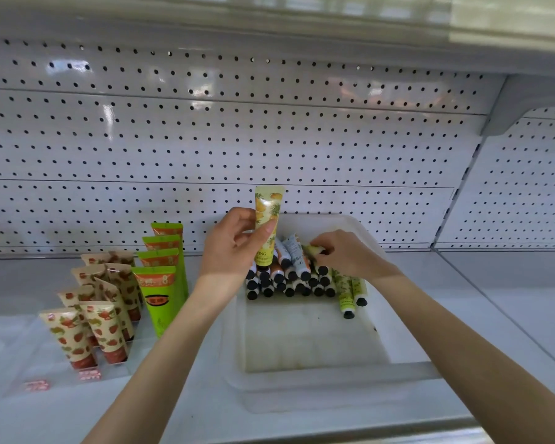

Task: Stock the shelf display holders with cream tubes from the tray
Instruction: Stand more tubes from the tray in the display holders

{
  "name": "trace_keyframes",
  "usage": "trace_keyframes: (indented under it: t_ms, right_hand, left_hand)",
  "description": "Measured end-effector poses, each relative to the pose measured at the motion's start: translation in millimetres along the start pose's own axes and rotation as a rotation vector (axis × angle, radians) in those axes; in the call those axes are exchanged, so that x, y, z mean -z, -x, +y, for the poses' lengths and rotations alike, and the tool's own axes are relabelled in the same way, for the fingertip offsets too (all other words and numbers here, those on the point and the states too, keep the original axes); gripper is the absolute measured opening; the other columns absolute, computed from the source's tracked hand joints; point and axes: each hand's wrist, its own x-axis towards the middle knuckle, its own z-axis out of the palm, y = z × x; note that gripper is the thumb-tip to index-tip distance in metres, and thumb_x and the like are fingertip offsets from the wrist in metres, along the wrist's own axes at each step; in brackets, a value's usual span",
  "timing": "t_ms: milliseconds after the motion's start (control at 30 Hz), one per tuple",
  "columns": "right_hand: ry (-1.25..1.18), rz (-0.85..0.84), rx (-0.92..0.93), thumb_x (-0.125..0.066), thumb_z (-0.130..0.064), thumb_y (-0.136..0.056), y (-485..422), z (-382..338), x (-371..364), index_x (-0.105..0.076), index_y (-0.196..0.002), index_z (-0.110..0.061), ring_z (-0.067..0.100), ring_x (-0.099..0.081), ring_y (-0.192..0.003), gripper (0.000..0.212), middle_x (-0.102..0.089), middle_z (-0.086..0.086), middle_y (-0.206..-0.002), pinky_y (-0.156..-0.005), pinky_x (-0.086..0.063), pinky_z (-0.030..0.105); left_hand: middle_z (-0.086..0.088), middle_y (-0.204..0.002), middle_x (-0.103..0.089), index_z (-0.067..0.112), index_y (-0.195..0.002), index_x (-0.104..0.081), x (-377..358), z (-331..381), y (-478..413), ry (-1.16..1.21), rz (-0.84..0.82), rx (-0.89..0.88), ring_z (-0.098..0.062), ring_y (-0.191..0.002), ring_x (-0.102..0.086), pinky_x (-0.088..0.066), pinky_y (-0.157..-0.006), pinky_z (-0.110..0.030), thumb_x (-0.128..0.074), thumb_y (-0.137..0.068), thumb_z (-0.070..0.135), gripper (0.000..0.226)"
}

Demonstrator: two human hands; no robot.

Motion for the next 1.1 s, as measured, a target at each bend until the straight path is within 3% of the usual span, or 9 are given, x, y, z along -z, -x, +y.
trace_keyframes:
  t_ms: [100, 233, 367, 500, 700, 800, 967, 1100]
  right_hand:
    - [0.005, 0.023, -0.045, -0.056, -0.006, -0.086, 3, 7, 6, -0.056, -0.125, -0.01, 0.017, -0.054, -0.11, 0.039, -0.057, 0.005, -0.127, -0.083, -0.036, 0.018]
    - [-0.005, 0.026, -0.096, -0.059, -0.005, -0.084, 8, 15, 5, -0.052, -0.119, -0.01, 0.017, -0.05, -0.095, 0.035, -0.055, 0.008, -0.122, -0.071, -0.043, 0.019]
    - [0.057, 0.041, -0.14, -0.055, -0.011, -0.088, 4, 20, -2, -0.043, -0.105, -0.013, 0.022, -0.054, -0.088, 0.021, -0.057, 0.012, -0.111, -0.074, -0.047, 0.032]
    - [0.043, 0.029, -0.173, -0.053, -0.011, -0.092, 1, 18, -6, -0.038, -0.113, -0.008, 0.031, -0.06, -0.095, 0.026, -0.059, 0.017, -0.109, -0.082, -0.051, 0.041]
    - [-0.011, -0.006, -0.237, -0.058, -0.01, -0.088, 1, 17, -2, -0.039, -0.132, -0.005, 0.025, -0.053, -0.111, 0.049, -0.052, 0.013, -0.126, -0.081, -0.046, 0.028]
    - [-0.139, 0.005, -0.266, -0.06, -0.01, -0.086, 3, 16, 5, -0.041, -0.135, -0.007, 0.023, -0.054, -0.108, 0.052, -0.053, 0.01, -0.127, -0.08, -0.046, 0.026]
    - [-0.488, 0.081, -0.245, -0.061, -0.007, -0.087, 14, 2, 20, -0.056, -0.116, -0.007, 0.019, -0.06, -0.086, 0.03, -0.061, 0.002, -0.097, -0.069, -0.053, 0.023]
    - [-0.615, 0.156, -0.167, -0.063, -0.017, -0.088, 29, -24, 29, -0.059, -0.106, -0.014, 0.02, -0.059, -0.087, 0.018, -0.063, 0.008, -0.098, -0.076, -0.052, 0.028]
  left_hand:
    - [-0.005, -0.098, -0.067, 0.019, -0.091, -0.059, 2, -1, 1, -0.015, 0.005, -0.004, -0.017, -0.088, -0.064, -0.053, -0.085, -0.041, -0.064, -0.084, 0.018, 0.009]
    - [-0.002, -0.094, -0.067, 0.02, -0.089, -0.058, 2, 0, 2, -0.013, -0.004, -0.005, -0.015, -0.086, -0.064, -0.054, -0.084, -0.042, -0.064, -0.084, 0.016, 0.008]
    - [-0.001, -0.094, -0.067, 0.02, -0.089, -0.058, 1, 0, 2, -0.019, -0.022, -0.008, -0.013, -0.084, -0.065, -0.054, -0.083, -0.042, -0.064, -0.084, 0.015, 0.008]
    - [0.001, -0.091, -0.067, 0.02, -0.087, -0.059, 0, 1, 3, -0.008, -0.026, -0.003, -0.008, -0.08, -0.065, -0.055, -0.083, -0.04, -0.064, -0.084, 0.014, 0.009]
    - [0.003, -0.093, -0.067, 0.022, -0.088, -0.059, 4, 3, 6, -0.022, -0.024, -0.004, -0.01, -0.082, -0.064, -0.054, -0.08, -0.036, -0.065, -0.083, 0.018, 0.009]
    - [0.0, -0.094, -0.067, 0.02, -0.09, -0.06, 8, 4, 7, -0.02, -0.012, 0.003, -0.011, -0.083, -0.064, -0.053, -0.078, -0.032, -0.065, -0.083, 0.018, 0.009]
    - [0.002, -0.092, -0.067, 0.015, -0.093, -0.059, 17, 13, 10, -0.042, -0.012, -0.02, 0.002, -0.074, -0.062, -0.049, -0.067, -0.017, -0.064, -0.084, 0.021, 0.012]
    - [0.004, -0.091, -0.068, 0.02, -0.091, -0.06, 31, 21, 13, -0.033, -0.012, -0.038, -0.008, -0.082, -0.065, -0.054, -0.081, -0.035, -0.065, -0.081, 0.026, 0.012]
